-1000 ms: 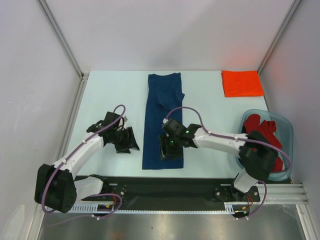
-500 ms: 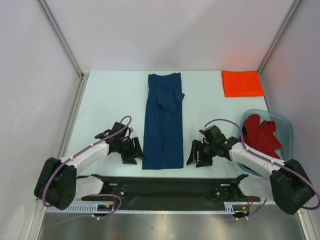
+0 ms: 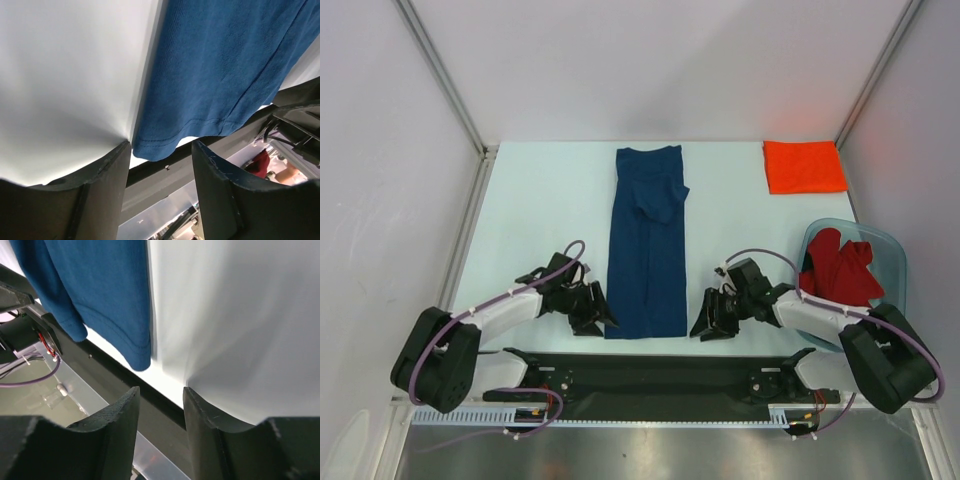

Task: Fold and stack the t-shirts
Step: Fold the tshirt

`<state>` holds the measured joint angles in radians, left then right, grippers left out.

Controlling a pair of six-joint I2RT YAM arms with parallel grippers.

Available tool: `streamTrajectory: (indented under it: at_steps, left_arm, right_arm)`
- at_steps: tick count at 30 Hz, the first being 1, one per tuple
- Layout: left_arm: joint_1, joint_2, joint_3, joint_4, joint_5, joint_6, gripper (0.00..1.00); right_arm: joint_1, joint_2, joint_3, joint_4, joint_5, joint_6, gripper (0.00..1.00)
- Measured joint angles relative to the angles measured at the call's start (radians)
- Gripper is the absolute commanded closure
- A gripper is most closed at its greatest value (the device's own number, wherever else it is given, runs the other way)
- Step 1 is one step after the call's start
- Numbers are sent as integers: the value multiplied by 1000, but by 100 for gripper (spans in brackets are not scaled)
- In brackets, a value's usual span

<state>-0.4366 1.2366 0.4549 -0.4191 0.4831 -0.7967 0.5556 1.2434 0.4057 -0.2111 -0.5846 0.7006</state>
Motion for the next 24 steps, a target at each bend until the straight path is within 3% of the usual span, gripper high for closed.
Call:
streamTrajectory:
  at_steps: [17, 24]
  left_arm:
    - [0, 47, -8, 35, 35, -68, 48]
    - [0, 93, 10, 11, 38, -66, 62]
  right_arm:
    - [7, 120, 20, 125, -52, 74, 50]
    - [46, 171, 51, 153, -50, 97, 52]
